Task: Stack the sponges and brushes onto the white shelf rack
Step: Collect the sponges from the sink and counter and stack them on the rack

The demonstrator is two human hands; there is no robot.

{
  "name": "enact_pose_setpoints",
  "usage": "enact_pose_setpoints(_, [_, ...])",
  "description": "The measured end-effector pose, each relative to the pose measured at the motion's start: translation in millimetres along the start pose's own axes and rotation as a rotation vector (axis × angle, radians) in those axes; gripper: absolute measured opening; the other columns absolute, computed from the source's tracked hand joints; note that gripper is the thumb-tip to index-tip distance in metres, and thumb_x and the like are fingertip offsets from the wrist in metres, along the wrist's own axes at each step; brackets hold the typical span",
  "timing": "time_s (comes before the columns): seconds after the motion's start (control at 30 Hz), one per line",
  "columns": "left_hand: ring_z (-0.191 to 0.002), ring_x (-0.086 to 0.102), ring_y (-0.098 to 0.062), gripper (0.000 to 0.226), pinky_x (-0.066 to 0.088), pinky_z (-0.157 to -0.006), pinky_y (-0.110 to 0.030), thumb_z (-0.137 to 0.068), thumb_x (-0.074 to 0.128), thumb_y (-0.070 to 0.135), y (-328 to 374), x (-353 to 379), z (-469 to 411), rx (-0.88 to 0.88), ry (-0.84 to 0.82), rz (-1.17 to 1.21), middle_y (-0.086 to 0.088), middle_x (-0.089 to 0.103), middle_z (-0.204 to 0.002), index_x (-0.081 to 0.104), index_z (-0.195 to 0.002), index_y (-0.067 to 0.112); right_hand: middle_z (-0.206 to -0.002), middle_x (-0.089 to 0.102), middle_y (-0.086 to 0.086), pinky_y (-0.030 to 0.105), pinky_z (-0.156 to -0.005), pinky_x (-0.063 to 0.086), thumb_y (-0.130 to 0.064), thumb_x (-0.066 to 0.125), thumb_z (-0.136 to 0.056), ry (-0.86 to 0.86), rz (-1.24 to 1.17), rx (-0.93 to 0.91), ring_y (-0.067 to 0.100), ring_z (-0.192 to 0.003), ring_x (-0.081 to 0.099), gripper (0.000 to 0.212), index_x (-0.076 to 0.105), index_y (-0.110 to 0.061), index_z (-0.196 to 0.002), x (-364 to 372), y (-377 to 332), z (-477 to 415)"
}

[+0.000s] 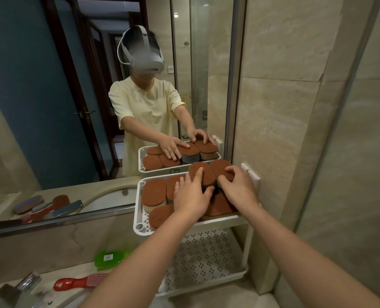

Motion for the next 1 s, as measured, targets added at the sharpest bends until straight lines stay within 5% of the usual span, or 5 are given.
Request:
enact_pose_setpoints(0.17, [-0.145, 0.024, -0.029, 0.098, 0.018, -0.12, -0.039, -0.088, 0.053, 0.059, -3.8, -6.0, 3.8, -0.094, 0.011, 0.079, -0.013, 0.028, -0.156, -0.002, -0.153, 0.012, -0.153, 0.032, 0.002, 0.035, -0.11, 0.033, -0.031, 0.052, -0.092, -0.054, 0.066, -0.061, 0.02, -0.138, 0.035, 0.044, 0.052, -0.021, -0.135, 1.5, -3.6, 0.8])
enact_pose_setpoints(0.37, [-0.149, 0.007, -0.029, 0.111, 0.007, -0.119, -0.039, -0.083, 0.054, 0.067, -5.6, -16.8, 16.8, -0.122, -0.051, 0.087, -0.01, 0.01, -0.162, -0.013, -0.152, 0.011, -0.15, 0.035, 0.003, 0.037, -0.112, 0.033, -0.031, 0.054, -0.09, -0.039, -0.006, -0.139, 0.022, -0.136, 0.036, 0.05, 0.047, -0.022, -0.138, -14.1, -12.0, 18.9])
enact_pose_setpoints(0.5, [-0.147, 0.017, -0.027, 0.096, 0.02, -0.119, -0.043, -0.084, 0.058, 0.058, -3.1, -37.6, 39.6, -0.06, 0.054, 0.196, -0.002, 0.021, -0.16, 0.001, -0.154, 0.024, -0.128, 0.05, -0.008, 0.027, -0.095, 0.04, -0.018, 0.056, -0.085, 0.065, -0.174, -0.253, 0.01, -0.119, 0.047, 0.039, 0.056, -0.027, -0.123, -29.7, -28.7, 47.6])
enact_pose_setpoints(0.67, [-0.124, 0.046, -0.004, 0.062, 0.041, -0.087, -0.027, -0.084, 0.058, 0.042, -6.4, -62.4, 91.1, 0.021, 0.219, 0.377, 0.017, 0.045, -0.142, 0.032, -0.141, 0.04, -0.111, 0.05, -0.023, 0.02, -0.086, 0.041, -0.017, 0.055, -0.081, 0.024, -0.317, -0.337, -0.002, -0.106, 0.049, 0.039, 0.053, -0.042, -0.111, -28.3, -45.9, 95.6])
enact_pose_setpoints(1.0, [-0.111, 0.049, 0.01, 0.04, 0.046, -0.095, -0.024, -0.089, 0.057, 0.018, -64.9, -95.2, 204.0, -0.099, 0.423, 0.577, 0.023, 0.052, -0.119, 0.053, -0.122, 0.039, -0.109, 0.053, -0.023, 0.01, -0.074, 0.042, -0.012, 0.057, -0.086, -0.241, -0.402, -0.43, -0.008, -0.098, 0.052, 0.037, 0.055, -0.038, -0.113, 11.0, -78.2, 187.4])
Point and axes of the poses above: each hand's wrist, its own z-axis away from the middle knuckle, its own x-axis out of the palm, y = z × x, the point moved 9 cm from there along -z, towards the middle knuckle
